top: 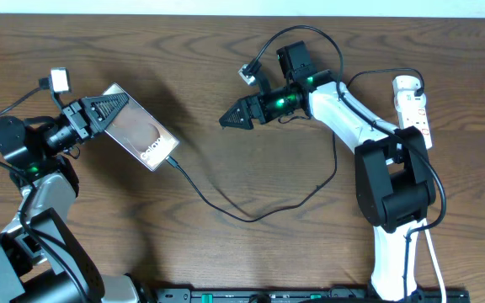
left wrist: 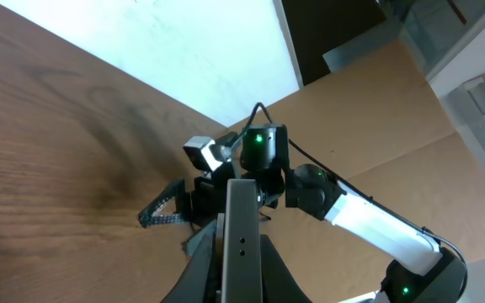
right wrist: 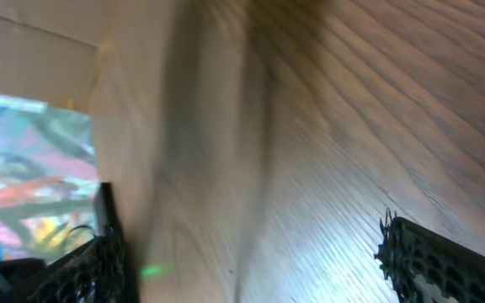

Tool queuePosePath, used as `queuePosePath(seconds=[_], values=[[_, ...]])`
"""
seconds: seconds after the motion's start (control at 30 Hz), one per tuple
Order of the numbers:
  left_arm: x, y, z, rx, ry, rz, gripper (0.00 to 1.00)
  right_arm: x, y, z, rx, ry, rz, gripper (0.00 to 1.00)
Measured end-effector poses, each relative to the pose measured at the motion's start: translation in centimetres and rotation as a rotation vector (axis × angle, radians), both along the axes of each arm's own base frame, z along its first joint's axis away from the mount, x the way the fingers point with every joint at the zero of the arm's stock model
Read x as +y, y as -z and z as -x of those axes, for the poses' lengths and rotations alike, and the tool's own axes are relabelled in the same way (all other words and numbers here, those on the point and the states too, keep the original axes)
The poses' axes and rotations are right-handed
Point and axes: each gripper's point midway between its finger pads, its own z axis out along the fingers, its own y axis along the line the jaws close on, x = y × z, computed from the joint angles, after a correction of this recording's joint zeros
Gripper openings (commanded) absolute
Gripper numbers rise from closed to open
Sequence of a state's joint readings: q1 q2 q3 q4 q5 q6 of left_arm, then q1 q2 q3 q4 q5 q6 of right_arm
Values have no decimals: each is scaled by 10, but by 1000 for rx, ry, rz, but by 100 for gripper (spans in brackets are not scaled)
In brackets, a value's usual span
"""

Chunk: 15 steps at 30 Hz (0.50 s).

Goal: Plug charger to phone and switch on socket
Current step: 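Open the right gripper and pull it back from the phone, then lower the phone with the left gripper toward the table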

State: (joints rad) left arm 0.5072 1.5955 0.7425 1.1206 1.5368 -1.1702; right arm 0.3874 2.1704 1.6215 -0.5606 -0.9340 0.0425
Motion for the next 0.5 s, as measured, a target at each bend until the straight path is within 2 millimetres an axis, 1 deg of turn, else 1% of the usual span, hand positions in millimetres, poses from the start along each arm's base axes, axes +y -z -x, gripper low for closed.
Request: queuePosePath(seconds=[0.13, 0.23, 0.4, 0.5], values=[[0, 0, 0, 0, 0, 0, 7, -20, 15, -1, 11, 69, 163, 99], [0, 0, 0, 0, 0, 0, 7, -35, 10, -6, -28, 120, 268, 99], [0, 1, 0, -1, -1, -2, 7, -61, -23, -19, -156, 219, 404, 99], [1, 8, -2, 40, -6, 18, 7, -78, -46, -25, -224, 290, 472, 99]])
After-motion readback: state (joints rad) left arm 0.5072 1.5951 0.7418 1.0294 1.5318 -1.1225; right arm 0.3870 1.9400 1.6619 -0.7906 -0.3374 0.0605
